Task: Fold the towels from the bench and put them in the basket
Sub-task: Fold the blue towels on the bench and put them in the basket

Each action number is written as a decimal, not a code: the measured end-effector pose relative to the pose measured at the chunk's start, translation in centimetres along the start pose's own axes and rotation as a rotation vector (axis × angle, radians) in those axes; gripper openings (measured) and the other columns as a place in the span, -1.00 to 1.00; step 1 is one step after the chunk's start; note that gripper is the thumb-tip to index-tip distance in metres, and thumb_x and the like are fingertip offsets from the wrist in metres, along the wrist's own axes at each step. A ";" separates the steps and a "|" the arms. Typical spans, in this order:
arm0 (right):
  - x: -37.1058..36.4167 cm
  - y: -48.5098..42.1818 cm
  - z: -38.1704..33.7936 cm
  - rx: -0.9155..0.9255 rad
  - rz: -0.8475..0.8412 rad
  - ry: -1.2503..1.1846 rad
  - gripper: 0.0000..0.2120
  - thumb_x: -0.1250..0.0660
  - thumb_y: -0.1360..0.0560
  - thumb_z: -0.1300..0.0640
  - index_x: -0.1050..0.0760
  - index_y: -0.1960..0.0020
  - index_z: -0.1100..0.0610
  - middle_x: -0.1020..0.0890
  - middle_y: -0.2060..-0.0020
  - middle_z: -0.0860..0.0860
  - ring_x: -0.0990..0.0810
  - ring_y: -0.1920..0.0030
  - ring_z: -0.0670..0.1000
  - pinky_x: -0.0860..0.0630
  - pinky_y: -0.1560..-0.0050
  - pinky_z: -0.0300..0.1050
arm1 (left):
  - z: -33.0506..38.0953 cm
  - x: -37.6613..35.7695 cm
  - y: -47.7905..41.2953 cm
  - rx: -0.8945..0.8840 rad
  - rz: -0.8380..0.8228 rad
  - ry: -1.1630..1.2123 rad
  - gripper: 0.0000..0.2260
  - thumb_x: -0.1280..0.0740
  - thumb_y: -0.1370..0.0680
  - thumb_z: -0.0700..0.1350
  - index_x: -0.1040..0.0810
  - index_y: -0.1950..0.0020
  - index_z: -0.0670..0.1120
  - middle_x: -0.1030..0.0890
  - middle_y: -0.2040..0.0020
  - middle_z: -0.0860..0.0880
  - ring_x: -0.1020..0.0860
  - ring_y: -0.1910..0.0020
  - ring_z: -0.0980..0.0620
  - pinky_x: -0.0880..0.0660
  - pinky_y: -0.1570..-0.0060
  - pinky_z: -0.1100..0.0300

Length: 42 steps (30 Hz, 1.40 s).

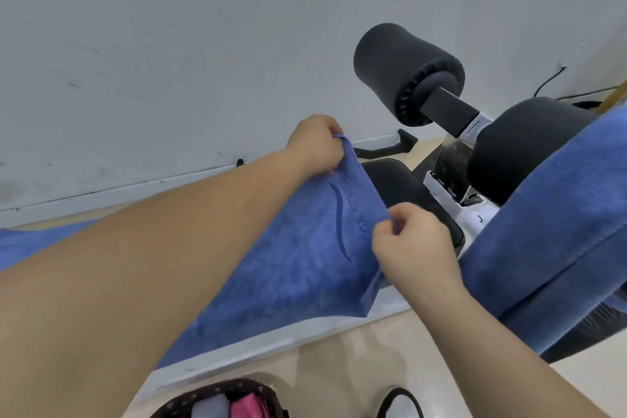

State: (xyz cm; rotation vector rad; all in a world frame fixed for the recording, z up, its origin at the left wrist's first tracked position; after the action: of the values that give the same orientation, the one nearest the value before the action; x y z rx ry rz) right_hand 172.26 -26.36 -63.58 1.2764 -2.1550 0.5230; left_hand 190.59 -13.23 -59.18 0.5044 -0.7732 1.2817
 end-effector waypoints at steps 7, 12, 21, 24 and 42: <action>-0.3 -0.8 2.8 -0.081 -0.119 0.220 -0.62 -0.37 -0.52 -0.14 -0.41 -0.21 0.06 -0.50 -0.11 0.03 -0.56 -0.12 0.15 -0.61 -0.06 0.17 | -1.0 -2.5 0.0 -0.058 -0.023 -0.246 -0.83 -0.35 -0.56 -0.09 -0.61 -0.11 -0.12 -0.62 -0.09 -0.09 -0.60 -0.09 -0.14 -0.53 -0.01 0.10; -0.6 -0.9 3.8 -0.154 -0.249 0.351 -0.61 -0.41 -0.50 -0.22 -0.41 0.07 0.10 -0.51 0.25 0.00 -0.56 0.24 0.09 -0.53 0.24 -0.02 | -0.5 -5.3 0.8 0.072 -0.219 -0.361 -0.59 -0.32 -0.54 0.27 -0.48 0.16 -0.08 -0.53 0.19 0.00 -0.53 0.13 -0.07 -0.45 0.15 0.11; 0.0 -0.4 3.4 -0.162 -0.315 0.023 -0.75 -0.41 -0.49 0.10 -0.43 0.28 0.17 -0.49 0.41 0.06 -0.49 0.36 0.07 -0.47 0.30 -0.09 | -0.1 -5.7 0.9 0.099 -0.203 -0.307 -0.81 -0.16 -0.63 -0.09 -0.51 0.07 -0.12 -0.62 -0.03 -0.07 -0.55 -0.03 -0.15 -0.45 0.02 0.10; 1.2 -0.1 2.4 -0.240 -0.189 -0.326 -0.75 -0.31 -0.50 0.16 -0.31 0.29 0.11 -0.33 0.44 -0.01 -0.31 0.39 0.01 -0.32 0.37 -0.15 | -0.5 -5.2 0.5 0.164 -0.164 -0.021 -0.77 -0.14 -0.63 -0.12 -0.58 -0.08 -0.15 -0.65 -0.09 -0.12 -0.56 0.02 -0.17 -0.45 0.11 0.10; -3.1 5.4 -8.4 0.101 -0.463 -0.560 -0.78 -0.41 -0.59 0.02 -0.61 0.11 0.17 -0.40 0.45 0.07 -0.37 0.41 -0.01 -0.38 0.32 -0.13 | -5.8 5.9 6.0 0.517 -0.029 0.893 -0.89 -0.22 -0.67 -0.27 -0.52 -0.05 -0.26 -0.69 0.22 -0.18 -0.67 0.31 -0.07 -0.64 0.38 0.14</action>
State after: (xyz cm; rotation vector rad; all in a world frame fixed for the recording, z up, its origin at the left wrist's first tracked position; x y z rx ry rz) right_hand 171.03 -16.81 -59.46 2.0979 -2.1501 0.0809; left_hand 186.63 -3.74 -59.03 0.2884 0.3189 1.4941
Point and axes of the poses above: each hand's wrist, its own y-axis away from the middle knuckle, its own x-axis out of the back of the hand, z = x × y, the point moved 7 cm from there along -y, towards the middle knuckle
